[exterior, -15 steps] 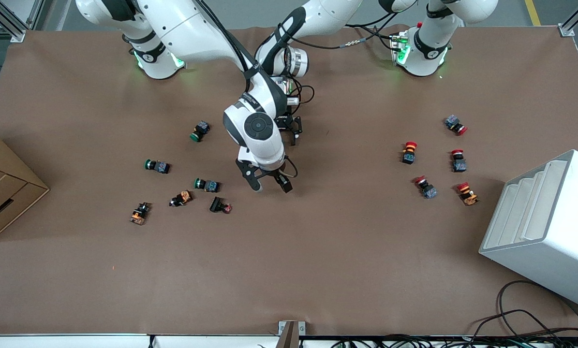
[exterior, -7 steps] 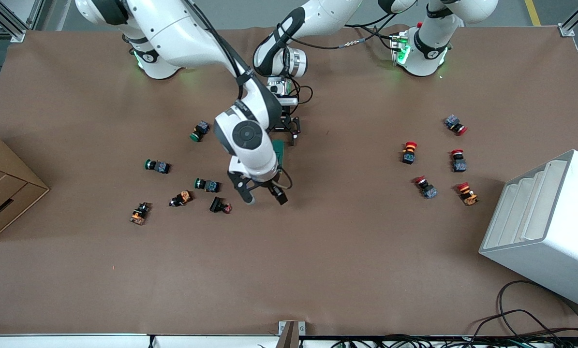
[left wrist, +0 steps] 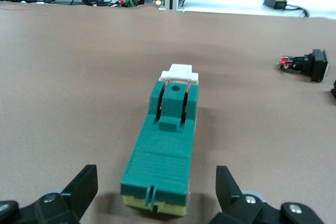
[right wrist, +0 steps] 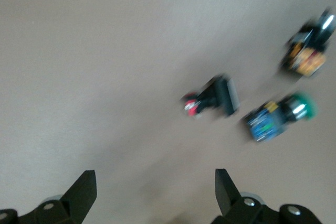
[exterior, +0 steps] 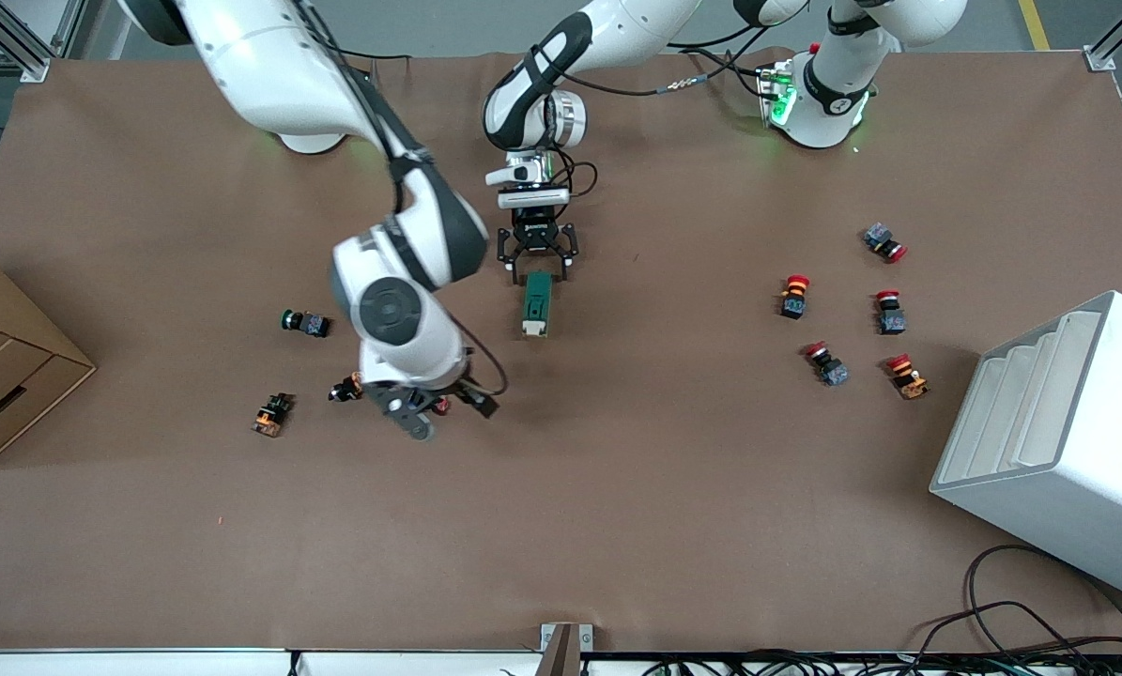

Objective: Close load switch with both arms

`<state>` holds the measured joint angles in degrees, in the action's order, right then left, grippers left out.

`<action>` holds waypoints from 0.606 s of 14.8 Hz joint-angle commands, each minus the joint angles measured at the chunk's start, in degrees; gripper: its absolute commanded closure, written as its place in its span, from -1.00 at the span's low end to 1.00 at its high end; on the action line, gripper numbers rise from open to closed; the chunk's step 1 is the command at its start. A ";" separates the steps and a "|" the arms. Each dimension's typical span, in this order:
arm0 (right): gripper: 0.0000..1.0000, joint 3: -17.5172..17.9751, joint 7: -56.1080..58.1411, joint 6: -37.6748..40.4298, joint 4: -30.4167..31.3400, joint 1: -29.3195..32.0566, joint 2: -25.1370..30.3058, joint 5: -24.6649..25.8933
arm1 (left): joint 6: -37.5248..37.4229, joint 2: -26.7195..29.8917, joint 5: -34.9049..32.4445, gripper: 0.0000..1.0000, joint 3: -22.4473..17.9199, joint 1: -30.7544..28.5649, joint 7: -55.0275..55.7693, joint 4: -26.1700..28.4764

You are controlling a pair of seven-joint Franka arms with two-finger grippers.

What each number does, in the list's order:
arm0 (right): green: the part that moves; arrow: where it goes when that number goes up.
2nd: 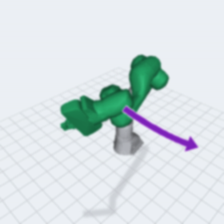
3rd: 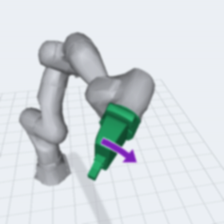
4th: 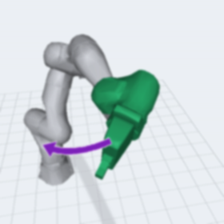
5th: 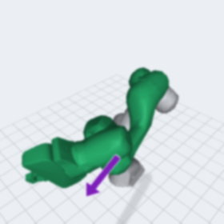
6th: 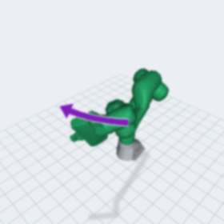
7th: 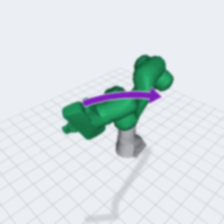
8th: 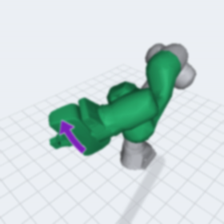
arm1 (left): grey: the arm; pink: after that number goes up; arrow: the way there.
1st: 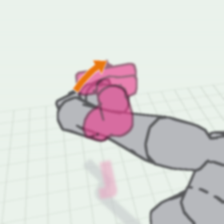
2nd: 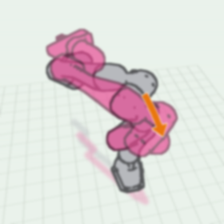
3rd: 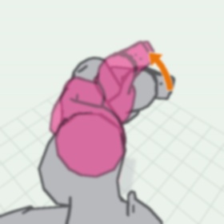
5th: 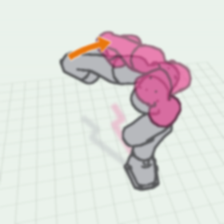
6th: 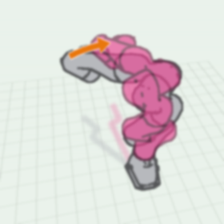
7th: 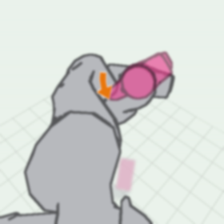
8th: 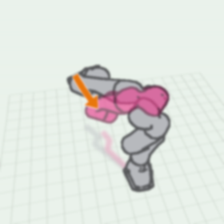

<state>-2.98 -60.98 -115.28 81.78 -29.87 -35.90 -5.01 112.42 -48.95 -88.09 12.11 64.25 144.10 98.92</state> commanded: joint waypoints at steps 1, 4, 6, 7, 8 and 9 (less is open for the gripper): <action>-1.00 1.04 15.40 6.98 2.42 5.85 6.26 0.17 | 0.87 3.68 7.64 -0.98 0.37 -0.79 -9.08 -1.80; -1.00 1.04 32.44 13.92 2.51 13.06 11.01 0.35 | 0.96 5.53 14.59 -0.98 0.28 -1.84 -17.33 -6.10; -1.00 1.04 42.12 17.88 2.51 18.15 13.39 0.96 | 0.96 7.55 20.64 -0.98 0.37 -3.07 -24.54 -9.26; -1.00 1.04 47.22 19.29 2.42 20.18 14.44 1.22 | 0.96 8.86 24.25 -0.98 0.28 -3.51 -28.40 -10.49; -1.00 0.96 51.71 20.35 2.34 22.11 15.41 1.75 | 1.05 10.35 27.41 -0.98 0.19 -4.65 -32.36 -11.55; -1.00 1.04 55.84 21.23 1.99 24.31 15.77 2.54 | 0.96 12.11 30.75 -0.98 0.28 -5.88 -36.22 -12.52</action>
<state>-3.30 -12.30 -95.08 81.77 -9.24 -22.77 -3.98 112.70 -40.25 -62.92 12.15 60.58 114.88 87.67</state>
